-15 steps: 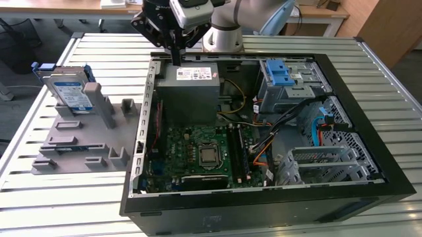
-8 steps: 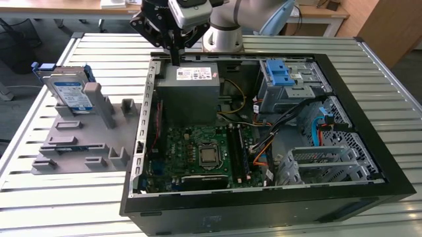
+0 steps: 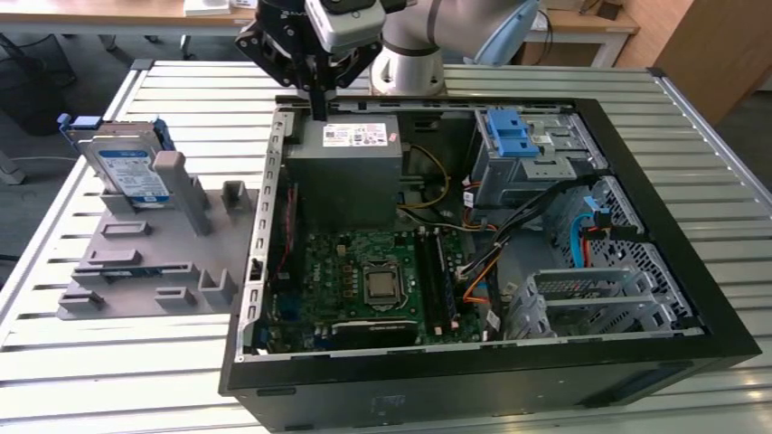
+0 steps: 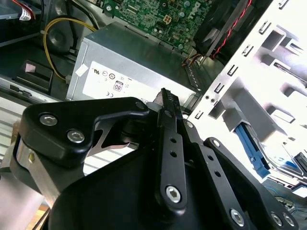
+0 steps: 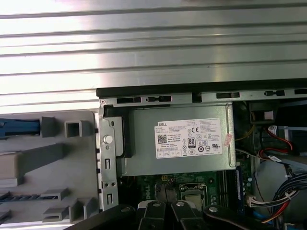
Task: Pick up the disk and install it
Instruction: 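Reach for the disk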
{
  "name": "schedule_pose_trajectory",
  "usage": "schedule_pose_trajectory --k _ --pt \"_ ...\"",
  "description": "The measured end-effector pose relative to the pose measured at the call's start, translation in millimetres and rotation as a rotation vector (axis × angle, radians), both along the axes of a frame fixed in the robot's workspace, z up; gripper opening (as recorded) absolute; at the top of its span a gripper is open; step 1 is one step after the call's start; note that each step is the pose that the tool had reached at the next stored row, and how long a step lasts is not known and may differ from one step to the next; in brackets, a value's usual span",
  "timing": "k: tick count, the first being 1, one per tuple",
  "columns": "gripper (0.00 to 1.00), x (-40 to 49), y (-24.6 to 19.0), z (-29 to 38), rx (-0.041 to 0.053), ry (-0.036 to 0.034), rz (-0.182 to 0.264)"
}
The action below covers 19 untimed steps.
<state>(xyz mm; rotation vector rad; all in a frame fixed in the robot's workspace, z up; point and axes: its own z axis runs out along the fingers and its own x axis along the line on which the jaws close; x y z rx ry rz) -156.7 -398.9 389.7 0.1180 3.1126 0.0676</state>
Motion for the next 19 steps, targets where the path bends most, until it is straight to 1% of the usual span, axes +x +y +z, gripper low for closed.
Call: schedule_pose_trajectory --k 19 --pt "0.11 -5.1 0.0 -0.2 0.0 0.0 0.0"
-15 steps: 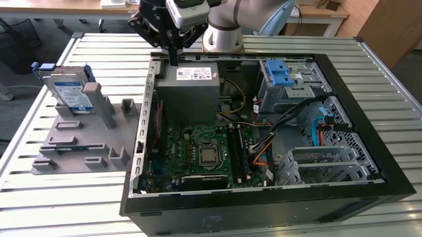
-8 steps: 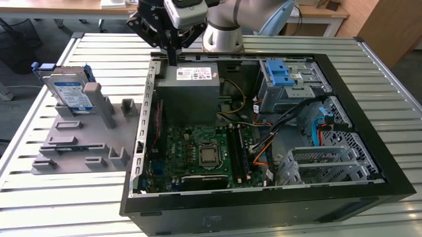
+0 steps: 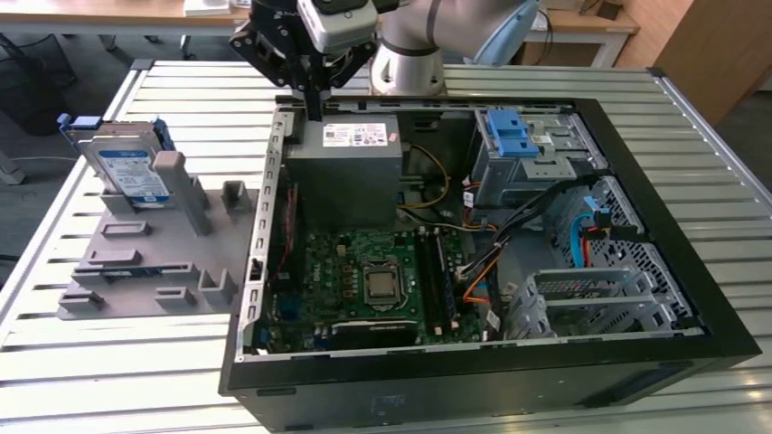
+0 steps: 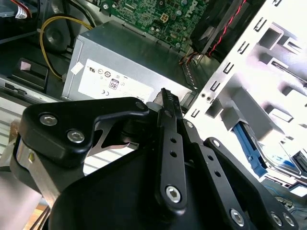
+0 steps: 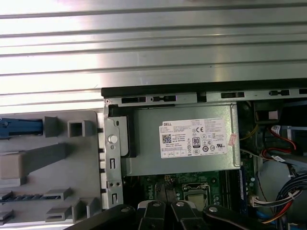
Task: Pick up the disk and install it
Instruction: 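Reach for the disk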
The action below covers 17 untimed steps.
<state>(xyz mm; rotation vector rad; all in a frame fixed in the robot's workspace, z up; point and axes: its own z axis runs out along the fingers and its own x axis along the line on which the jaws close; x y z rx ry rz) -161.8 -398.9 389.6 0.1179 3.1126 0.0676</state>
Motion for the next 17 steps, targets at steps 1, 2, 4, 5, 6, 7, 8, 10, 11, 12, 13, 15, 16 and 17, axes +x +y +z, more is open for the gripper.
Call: schedule_pose_trajectory --k 1,2,4,5,6,7,8,10,11,12,13,15,16,17 --pt "0.11 -0.2 0.0 0.0 0.0 -0.0001 0.0" --pt "0.11 -0.4 0.0 0.0 0.0001 0.0 0.0" --pt "0.11 -0.9 0.0 0.0 0.0 0.0 0.0" --pt "0.11 -1.1 0.0 0.0 0.0 0.0 0.0" --pt "0.11 -1.3 0.0 0.0 0.0001 0.0 0.0" --pt "0.11 -1.6 0.0 0.0 0.0 0.0 0.0" --pt "0.11 -1.8 0.0 0.0 0.0001 0.0 0.0" --pt "0.11 -2.2 0.0 0.0 0.0 0.0 0.0" --pt "0.11 -2.4 0.0 0.0 0.0 0.0 0.0" --pt "0.11 -2.6 0.0 -0.1 0.0 0.0 0.0" --pt "0.11 -2.8 0.0 0.0 0.0 0.0 0.0" --pt "0.11 -3.1 0.0 0.0 0.0 0.0 0.0" --pt "0.11 -3.2 0.0 -0.1 0.0 0.0 0.0" --pt "0.11 -3.4 0.0 -0.1 0.0 0.0 0.0"
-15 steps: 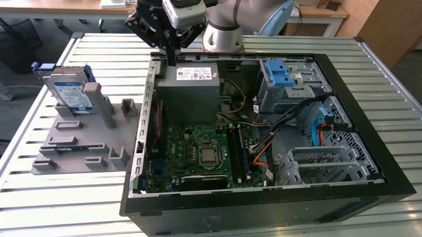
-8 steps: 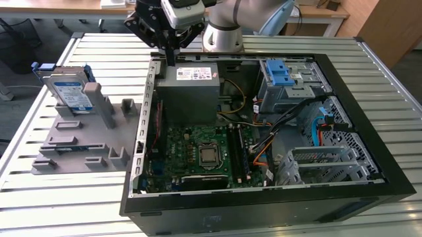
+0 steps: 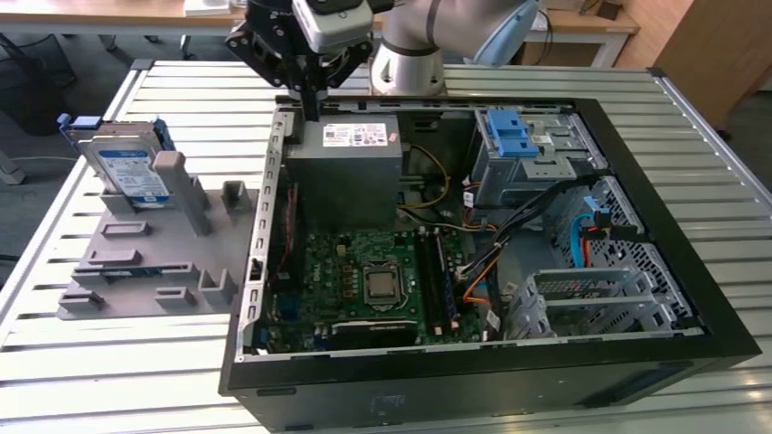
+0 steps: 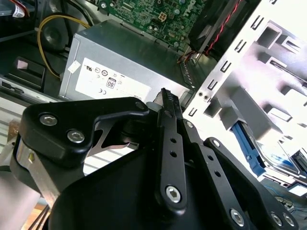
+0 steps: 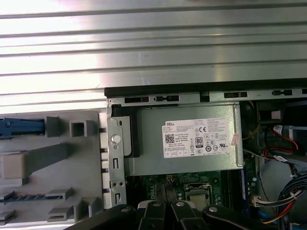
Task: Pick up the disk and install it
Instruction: 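Reach for the disk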
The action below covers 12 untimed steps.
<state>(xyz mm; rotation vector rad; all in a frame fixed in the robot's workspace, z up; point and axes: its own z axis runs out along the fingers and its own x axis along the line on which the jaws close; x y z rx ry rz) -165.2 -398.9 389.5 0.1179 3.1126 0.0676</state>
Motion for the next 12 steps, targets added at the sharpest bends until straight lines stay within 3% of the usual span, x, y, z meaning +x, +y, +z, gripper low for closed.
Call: schedule_pose_trajectory --k 12 --pt "0.11 -2.5 0.0 -0.2 0.0 0.0 0.0"
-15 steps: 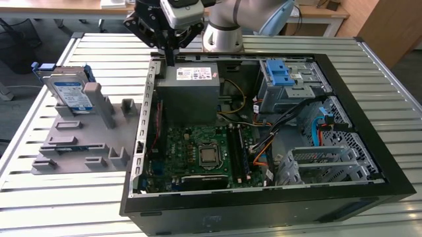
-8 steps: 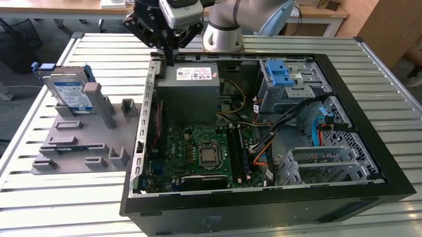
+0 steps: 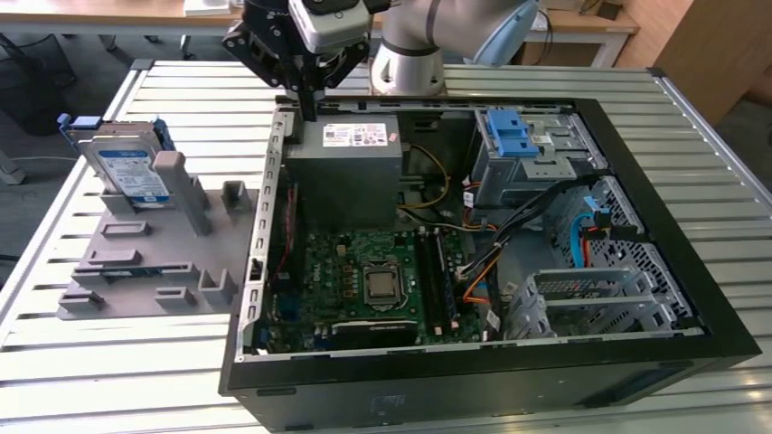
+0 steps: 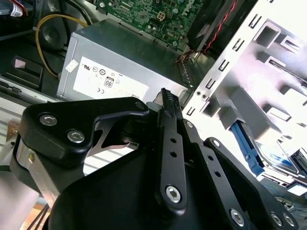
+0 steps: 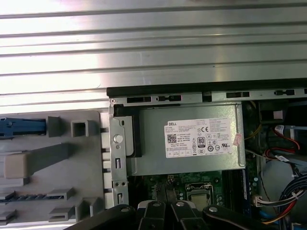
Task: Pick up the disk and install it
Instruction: 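Reach for the disk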
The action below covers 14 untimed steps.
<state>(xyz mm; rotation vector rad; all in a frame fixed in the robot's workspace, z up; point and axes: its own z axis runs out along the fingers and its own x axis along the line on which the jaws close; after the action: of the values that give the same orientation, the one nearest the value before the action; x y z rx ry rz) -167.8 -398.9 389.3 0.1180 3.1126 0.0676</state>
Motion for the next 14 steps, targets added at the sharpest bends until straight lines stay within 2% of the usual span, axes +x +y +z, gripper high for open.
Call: schedule_pose_trajectory --k 14 --pt "0.11 -3.8 0.0 -0.2 0.0 0.0 0.0"
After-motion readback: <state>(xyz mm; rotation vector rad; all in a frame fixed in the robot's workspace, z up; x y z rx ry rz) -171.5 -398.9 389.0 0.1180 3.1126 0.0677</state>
